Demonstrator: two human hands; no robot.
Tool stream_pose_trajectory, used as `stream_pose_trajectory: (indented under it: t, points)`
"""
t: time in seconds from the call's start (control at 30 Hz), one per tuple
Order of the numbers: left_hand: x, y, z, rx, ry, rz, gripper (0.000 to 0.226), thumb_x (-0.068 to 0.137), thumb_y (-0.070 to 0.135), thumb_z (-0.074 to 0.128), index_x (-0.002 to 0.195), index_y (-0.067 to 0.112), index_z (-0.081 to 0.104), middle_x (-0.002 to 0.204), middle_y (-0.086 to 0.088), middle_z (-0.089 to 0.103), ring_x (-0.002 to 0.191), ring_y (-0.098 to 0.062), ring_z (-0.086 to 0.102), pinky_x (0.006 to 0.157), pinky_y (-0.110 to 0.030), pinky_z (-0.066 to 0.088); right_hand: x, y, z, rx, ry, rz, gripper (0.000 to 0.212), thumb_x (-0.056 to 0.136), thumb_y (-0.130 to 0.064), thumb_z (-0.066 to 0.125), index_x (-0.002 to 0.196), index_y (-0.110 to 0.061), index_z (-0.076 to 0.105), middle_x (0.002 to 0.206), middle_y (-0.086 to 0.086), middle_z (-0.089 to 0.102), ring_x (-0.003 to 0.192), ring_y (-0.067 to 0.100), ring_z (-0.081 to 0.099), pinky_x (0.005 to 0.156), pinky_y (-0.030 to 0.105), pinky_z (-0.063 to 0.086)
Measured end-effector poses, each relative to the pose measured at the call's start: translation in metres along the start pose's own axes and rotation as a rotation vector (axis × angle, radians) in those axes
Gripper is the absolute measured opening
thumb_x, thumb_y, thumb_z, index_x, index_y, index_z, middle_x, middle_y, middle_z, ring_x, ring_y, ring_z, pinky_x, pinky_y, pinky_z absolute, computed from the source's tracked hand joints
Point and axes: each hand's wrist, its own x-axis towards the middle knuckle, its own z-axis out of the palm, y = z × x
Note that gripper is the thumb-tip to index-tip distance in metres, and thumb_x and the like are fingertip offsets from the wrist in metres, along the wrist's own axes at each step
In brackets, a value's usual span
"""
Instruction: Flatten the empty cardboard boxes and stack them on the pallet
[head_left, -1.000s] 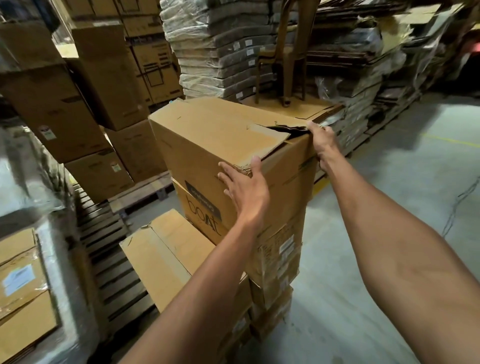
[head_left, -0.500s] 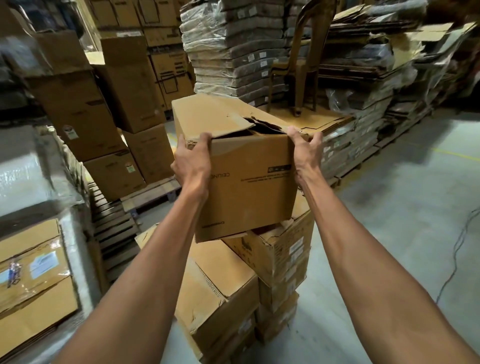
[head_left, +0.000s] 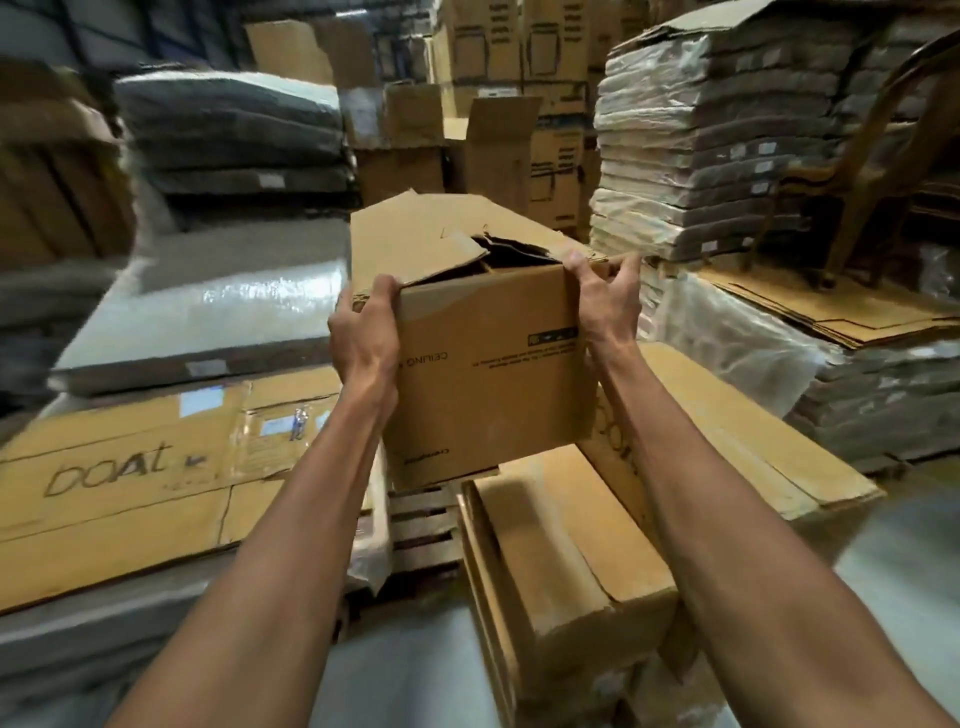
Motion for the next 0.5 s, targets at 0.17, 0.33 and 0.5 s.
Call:
stream_pose_trajectory:
  t: [0.17, 0.33, 0.5]
  points:
    - [0.047, -0.016, -0.142, 0.036, 0.213, -0.024, 0.059, 0.084, 0.057, 0.059, 0.131, 0.021, 0.064, 0.102, -0.004, 0.068, 0.084, -0.012, 0.058, 0.056, -0.027, 0.038, -0.081, -0.016, 0.136, 0.08, -0.19, -0.009, 0.044, 0.092, -0.051, 0.066, 0.111, -0.017, 0.045, 0.097, -0.002, 0.059, 0.087, 0.013, 0.061, 0.067, 0.027, 0.052]
    - [0.088, -0.029, -0.281, 0.069, 0.336, -0.047, 0.049, 0.085, 0.053, 0.06, 0.119, 0.019, 0.068, 0.092, 0.0, 0.065, 0.078, -0.011, 0.055, 0.056, -0.028, 0.036, -0.173, -0.026, 0.254, 0.142, -0.332, 0.019, 0.043, 0.095, -0.045, 0.066, 0.109, -0.012, 0.043, 0.092, -0.002, 0.056, 0.082, 0.012, 0.06, 0.062, 0.022, 0.052]
    - [0.113, -0.047, -0.381, 0.105, 0.342, -0.038, 0.03, 0.09, 0.047, 0.059, 0.103, 0.022, 0.07, 0.09, 0.001, 0.064, 0.079, -0.012, 0.054, 0.059, -0.03, 0.037, -0.247, -0.031, 0.332, 0.144, -0.359, 0.035, 0.049, 0.095, -0.044, 0.067, 0.116, -0.005, 0.045, 0.091, -0.004, 0.055, 0.078, 0.007, 0.058, 0.059, 0.017, 0.049]
